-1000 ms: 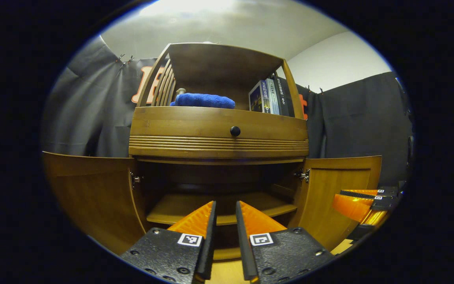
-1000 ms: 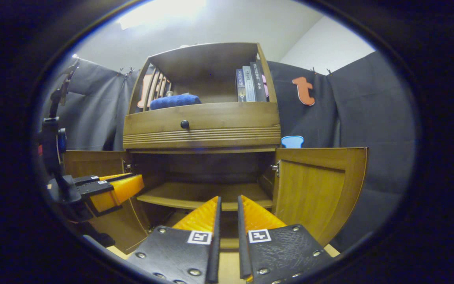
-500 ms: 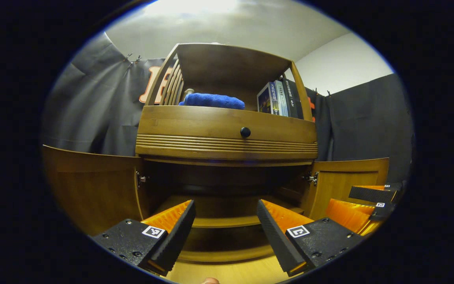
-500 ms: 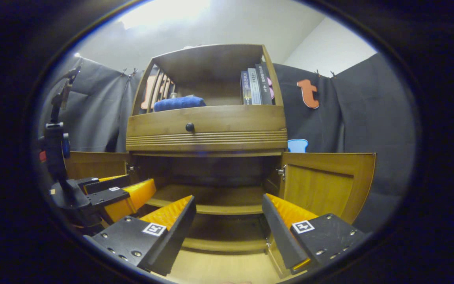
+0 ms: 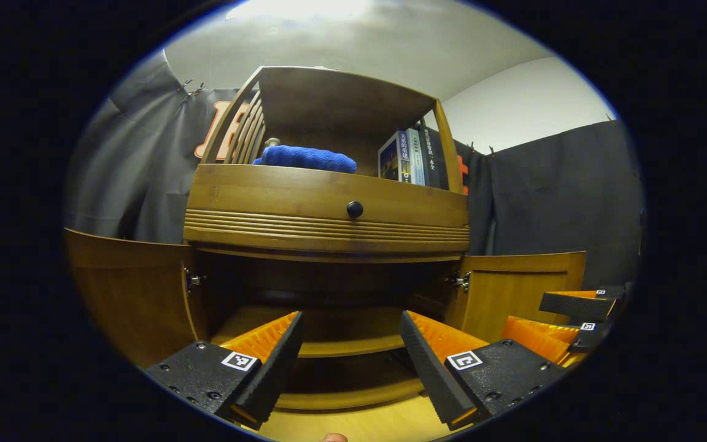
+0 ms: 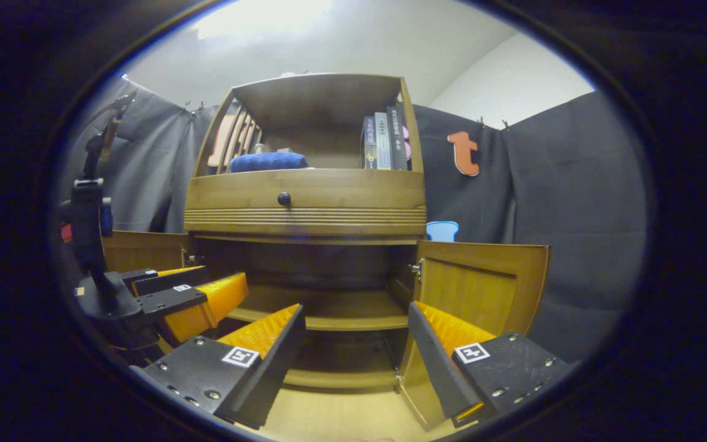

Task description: Open the right door of the double-door shoe cabinet with the right hand, and open the left door with the left hand.

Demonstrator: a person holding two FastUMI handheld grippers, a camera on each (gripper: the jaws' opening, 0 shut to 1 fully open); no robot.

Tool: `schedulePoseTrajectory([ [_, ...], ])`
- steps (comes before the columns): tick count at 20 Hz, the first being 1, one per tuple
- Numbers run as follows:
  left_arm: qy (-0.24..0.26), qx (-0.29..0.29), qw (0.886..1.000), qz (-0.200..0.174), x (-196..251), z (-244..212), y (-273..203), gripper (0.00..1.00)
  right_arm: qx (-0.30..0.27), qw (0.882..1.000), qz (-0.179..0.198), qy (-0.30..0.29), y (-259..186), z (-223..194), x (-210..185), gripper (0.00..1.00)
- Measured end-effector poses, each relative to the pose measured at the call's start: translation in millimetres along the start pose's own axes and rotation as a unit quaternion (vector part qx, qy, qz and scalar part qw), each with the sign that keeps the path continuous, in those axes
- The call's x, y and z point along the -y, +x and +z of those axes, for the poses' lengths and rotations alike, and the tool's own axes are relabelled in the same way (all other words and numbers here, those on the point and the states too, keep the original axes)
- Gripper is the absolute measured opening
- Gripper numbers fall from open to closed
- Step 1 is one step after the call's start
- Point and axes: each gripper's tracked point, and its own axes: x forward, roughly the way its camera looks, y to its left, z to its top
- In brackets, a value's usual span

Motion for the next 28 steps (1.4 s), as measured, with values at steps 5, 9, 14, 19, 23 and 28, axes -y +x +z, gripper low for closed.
schedulePoseTrajectory([
  [5, 0.009, -0.006, 0.999, -0.043, 16, -2, 0, 0.96, 0.009, 0.999, -0.042, -0.006, -15, 5, 17, 0.96],
  [9, 0.003, -0.007, 0.993, -0.119, 60, -5, -1, 0.95, 0.005, 0.994, -0.112, -0.019, -40, 3, 52, 1.00],
  [14, -0.027, -0.003, 0.970, -0.241, 152, -7, -14, 0.96, -0.008, 0.974, -0.223, -0.041, -95, 0, 120, 0.96],
  [19, -0.063, 0.022, 0.941, -0.332, 260, 12, -38, 0.96, -0.006, 0.957, -0.286, -0.053, -143, 3, 202, 1.00],
  [23, -0.080, 0.035, 0.927, -0.365, 357, 19, -64, 0.96, 0.001, 0.954, -0.297, -0.045, -160, 2, 294, 0.97],
  [28, -0.071, 0.039, 0.942, -0.326, 445, 8, -44, 0.96, 0.002, 0.970, -0.239, -0.044, -149, 2, 403, 0.98],
])
